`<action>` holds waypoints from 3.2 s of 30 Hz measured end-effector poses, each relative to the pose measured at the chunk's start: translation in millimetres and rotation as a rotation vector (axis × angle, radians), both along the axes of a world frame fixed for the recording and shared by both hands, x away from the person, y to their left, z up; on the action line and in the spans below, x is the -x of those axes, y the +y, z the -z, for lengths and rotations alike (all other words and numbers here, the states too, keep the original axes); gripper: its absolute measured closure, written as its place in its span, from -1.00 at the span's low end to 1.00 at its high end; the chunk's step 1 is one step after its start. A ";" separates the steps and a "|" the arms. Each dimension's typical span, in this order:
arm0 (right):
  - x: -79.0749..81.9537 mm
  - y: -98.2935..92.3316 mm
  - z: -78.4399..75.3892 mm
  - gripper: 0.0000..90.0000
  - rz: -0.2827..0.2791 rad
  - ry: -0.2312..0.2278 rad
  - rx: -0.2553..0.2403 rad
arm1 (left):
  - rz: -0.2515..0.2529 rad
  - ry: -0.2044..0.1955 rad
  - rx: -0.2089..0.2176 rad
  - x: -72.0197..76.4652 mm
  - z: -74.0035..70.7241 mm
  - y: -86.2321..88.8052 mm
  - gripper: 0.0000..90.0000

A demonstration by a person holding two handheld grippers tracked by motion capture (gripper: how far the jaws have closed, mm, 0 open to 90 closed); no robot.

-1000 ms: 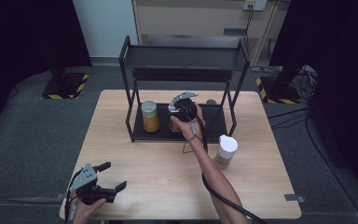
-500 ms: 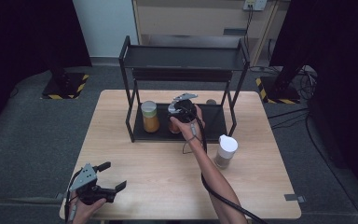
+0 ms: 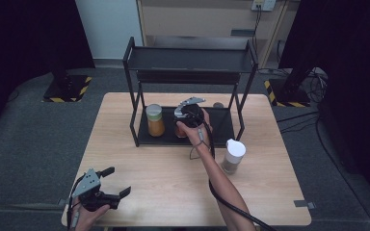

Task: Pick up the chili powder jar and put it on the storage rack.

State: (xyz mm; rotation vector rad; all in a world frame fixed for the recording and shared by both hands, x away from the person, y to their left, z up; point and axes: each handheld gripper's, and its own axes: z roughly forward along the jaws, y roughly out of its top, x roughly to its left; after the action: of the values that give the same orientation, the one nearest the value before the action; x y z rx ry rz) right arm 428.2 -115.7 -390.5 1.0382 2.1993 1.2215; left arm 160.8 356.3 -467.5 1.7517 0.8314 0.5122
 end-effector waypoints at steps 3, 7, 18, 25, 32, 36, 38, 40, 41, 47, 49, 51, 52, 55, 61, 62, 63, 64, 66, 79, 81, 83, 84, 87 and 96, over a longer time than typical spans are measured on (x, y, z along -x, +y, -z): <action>1.0 -0.3 0.0 -0.31 -0.001 -0.001 0.003 | 0.000 0.001 -0.001 0.0 -0.1 -0.1 -0.98; 2.0 -0.6 1.9 -0.32 -0.003 -0.005 -0.003 | 0.000 0.000 0.000 0.1 0.1 -0.5 -0.98; 0.2 -3.1 4.0 -0.72 0.009 0.009 -0.020 | 0.000 0.000 0.002 0.1 0.2 -0.2 -0.98; 4.6 -7.5 -5.4 -0.80 -0.005 -0.020 -0.040 | 0.001 0.002 -0.001 -0.1 0.0 -0.7 -0.98; 11.1 -15.5 -26.0 -0.84 -0.036 -0.048 -0.068 | 0.000 0.003 -0.003 -0.3 -0.2 -1.1 -0.98; 18.6 -20.1 -39.7 -0.86 -0.062 -0.063 -0.084 | -0.001 0.002 -0.003 -0.1 -0.1 -1.1 -0.99; 22.6 -20.6 -46.7 -0.86 -0.074 -0.072 -0.082 | -0.003 0.002 -0.006 0.0 -0.2 -1.4 -0.99; 26.0 -22.0 -53.8 -0.86 -0.092 -0.081 -0.078 | -0.003 0.001 -0.004 -0.1 0.0 -1.3 -0.98; 27.9 -22.1 -56.9 -0.87 -0.094 -0.084 -0.073 | -0.003 0.001 -0.002 -0.2 0.2 -1.2 -0.98; 41.8 -29.8 -72.8 -0.87 -0.118 -0.112 -0.079 | -0.003 0.003 -0.002 -0.4 0.1 -0.9 -0.99; 44.8 -34.8 -77.5 -0.87 -0.132 -0.113 -0.092 | -0.004 0.004 0.001 -0.5 0.6 -1.0 -0.99; 48.6 -38.4 -83.0 -0.87 -0.143 -0.113 -0.099 | -0.004 0.004 0.000 -0.6 0.4 -1.2 -0.99; 51.2 -39.7 -86.1 -0.87 -0.148 -0.115 -0.096 | -0.003 0.004 -0.002 -0.6 0.1 -1.0 -0.99; 60.2 -43.8 -95.6 -0.86 -0.168 -0.130 -0.082 | -0.005 0.005 0.000 -0.5 0.3 -1.2 -0.99; 79.1 -55.4 -106.6 -0.86 -0.203 -0.158 -0.078 | -0.007 0.007 0.000 -0.5 0.3 -1.1 -0.99; 82.3 -57.3 -107.6 -0.86 -0.208 -0.163 -0.076 | -0.006 0.007 0.000 -0.6 0.3 -1.1 -0.99; 85.5 -59.2 -108.4 -0.86 -0.212 -0.167 -0.075 | -0.006 0.007 0.000 -0.5 0.2 -1.2 -0.99; 88.2 -61.6 -109.1 -0.86 -0.217 -0.168 -0.076 | -0.005 0.006 0.000 -0.5 0.2 -1.2 -0.99; 93.7 -66.6 -110.2 -0.86 -0.226 -0.171 -0.081 | -0.004 0.007 -0.001 -0.6 0.2 -1.2 -0.99; 132.9 -104.1 -109.2 -0.86 -0.249 -0.221 -0.098 | -0.005 0.003 0.009 -0.4 1.2 0.3 -0.99; 138.7 -110.4 -107.6 -0.86 -0.245 -0.225 -0.102 | -0.006 0.003 0.010 -0.4 1.3 0.4 -0.99; 144.0 -117.3 -105.8 -0.86 -0.241 -0.230 -0.109 | -0.006 0.003 0.011 -0.4 1.4 0.4 -0.99; 146.6 -120.6 -104.8 -0.86 -0.239 -0.232 -0.114 | -0.007 0.003 0.010 -0.4 1.4 0.3 -0.99; 153.7 -131.3 -100.7 -0.86 -0.237 -0.246 -0.125 | -0.007 0.004 0.013 -0.4 1.6 0.6 -0.99; 174.3 -165.2 -82.8 -0.86 -0.191 -0.267 -0.136 | -0.009 0.005 0.018 -0.8 2.3 0.9 -0.99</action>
State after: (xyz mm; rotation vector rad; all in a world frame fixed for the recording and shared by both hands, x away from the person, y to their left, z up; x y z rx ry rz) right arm 253.9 -280.9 -307.7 0.6781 2.0655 1.5160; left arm 161.6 357.2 -469.8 1.7337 0.8454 0.5056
